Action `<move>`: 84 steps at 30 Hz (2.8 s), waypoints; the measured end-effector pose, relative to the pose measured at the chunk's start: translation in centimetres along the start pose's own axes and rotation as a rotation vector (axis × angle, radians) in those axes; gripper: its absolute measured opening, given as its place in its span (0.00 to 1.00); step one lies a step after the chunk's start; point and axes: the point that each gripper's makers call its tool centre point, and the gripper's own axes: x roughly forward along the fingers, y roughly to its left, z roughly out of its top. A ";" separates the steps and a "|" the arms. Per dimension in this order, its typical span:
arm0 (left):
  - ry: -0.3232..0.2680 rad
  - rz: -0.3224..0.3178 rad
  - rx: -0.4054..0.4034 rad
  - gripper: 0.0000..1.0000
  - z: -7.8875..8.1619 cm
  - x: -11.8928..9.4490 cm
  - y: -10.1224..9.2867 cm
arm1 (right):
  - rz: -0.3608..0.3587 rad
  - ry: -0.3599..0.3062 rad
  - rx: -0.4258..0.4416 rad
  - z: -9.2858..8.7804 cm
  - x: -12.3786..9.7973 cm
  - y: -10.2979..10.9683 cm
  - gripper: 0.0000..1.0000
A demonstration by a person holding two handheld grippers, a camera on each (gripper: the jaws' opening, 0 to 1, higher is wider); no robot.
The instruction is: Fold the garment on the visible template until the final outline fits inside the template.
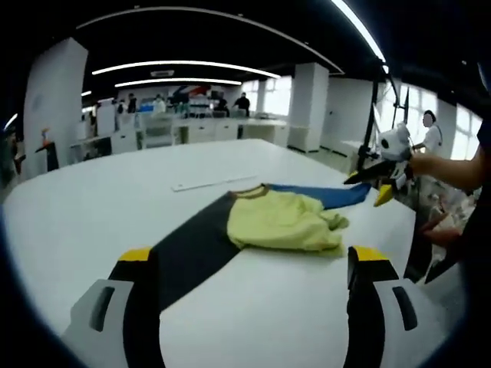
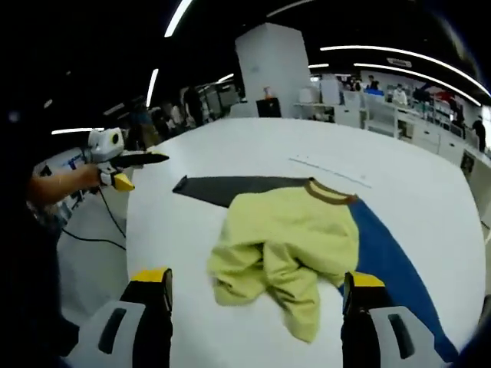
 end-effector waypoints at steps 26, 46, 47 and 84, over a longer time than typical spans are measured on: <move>0.081 -0.095 0.071 0.96 -2.9 0.8 -6.0 | 0.002 0.135 -0.256 -3.4 8.3 4.3 0.38; 0.107 -0.091 0.062 0.94 -3.9 0.6 -6.1 | -0.033 0.199 -0.265 -5.5 10.2 3.2 0.07; 0.107 -0.092 0.066 0.94 -3.9 0.6 -6.1 | -0.031 0.200 -0.255 -5.3 10.1 3.2 0.05; 0.141 -0.104 0.028 0.85 -5.0 2.2 -5.9 | -0.075 0.111 0.099 2.0 10.4 -6.0 0.02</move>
